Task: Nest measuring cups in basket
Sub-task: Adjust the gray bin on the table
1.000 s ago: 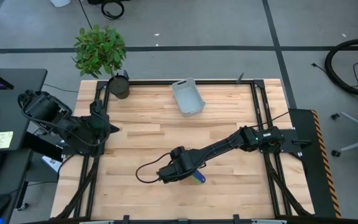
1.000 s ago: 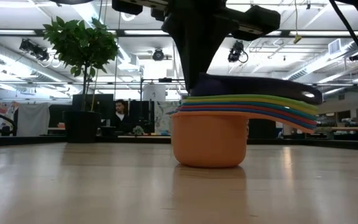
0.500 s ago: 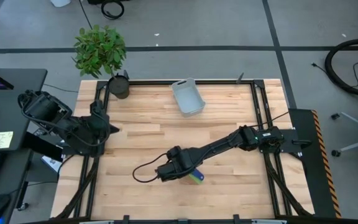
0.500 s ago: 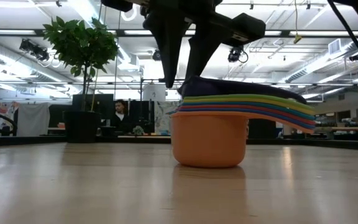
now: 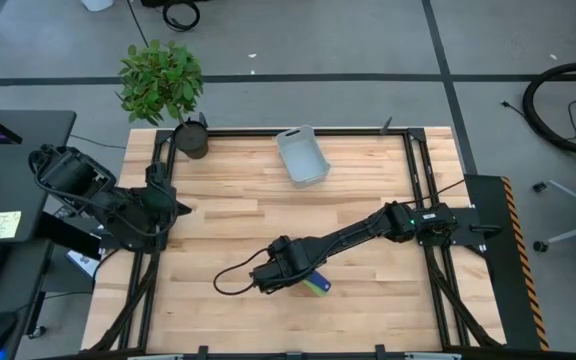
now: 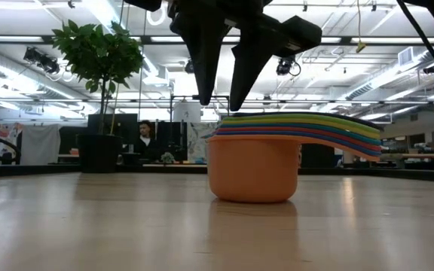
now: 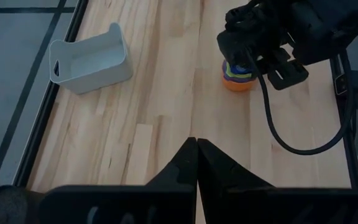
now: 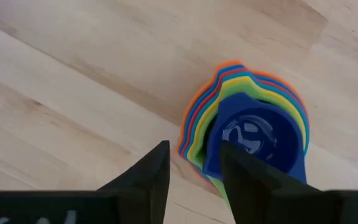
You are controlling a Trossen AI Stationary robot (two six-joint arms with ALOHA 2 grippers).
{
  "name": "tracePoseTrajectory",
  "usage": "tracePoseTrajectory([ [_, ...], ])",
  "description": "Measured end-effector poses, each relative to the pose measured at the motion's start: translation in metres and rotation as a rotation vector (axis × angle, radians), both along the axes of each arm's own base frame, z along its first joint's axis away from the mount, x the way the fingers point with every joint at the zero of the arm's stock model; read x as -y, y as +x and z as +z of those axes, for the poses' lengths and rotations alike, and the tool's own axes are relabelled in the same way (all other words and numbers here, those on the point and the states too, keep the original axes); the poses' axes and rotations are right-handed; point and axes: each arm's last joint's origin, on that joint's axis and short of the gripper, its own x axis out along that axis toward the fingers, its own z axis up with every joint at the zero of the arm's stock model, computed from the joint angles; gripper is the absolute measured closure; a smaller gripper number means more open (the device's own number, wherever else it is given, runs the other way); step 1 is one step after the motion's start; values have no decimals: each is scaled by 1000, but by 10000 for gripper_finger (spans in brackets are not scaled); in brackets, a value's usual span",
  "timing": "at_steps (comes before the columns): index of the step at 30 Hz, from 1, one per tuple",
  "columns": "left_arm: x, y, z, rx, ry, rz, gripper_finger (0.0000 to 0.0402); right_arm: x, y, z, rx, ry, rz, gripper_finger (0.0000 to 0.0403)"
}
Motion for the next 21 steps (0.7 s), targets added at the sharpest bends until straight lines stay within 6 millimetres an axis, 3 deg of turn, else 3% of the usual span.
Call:
tracePoseTrajectory([
  [5, 0, 0, 0, -2, 11, -11, 397, 1, 1, 17, 46, 18, 38, 274],
  [11, -1, 0, 0, 12, 32, 4, 397, 5, -9, 55, 172, 33, 42, 292],
  [14, -2, 1, 1, 29, 58, 25, 397, 13, -23, 74, 171, -46, -11, 318],
  [18, -4, 1, 2, 48, 92, 51, 397, 30, -47, 95, 99, -187, -51, 382],
  [21, -9, 5, 1, 55, 100, 113, 397, 44, -50, 106, 128, -262, 14, 393],
])
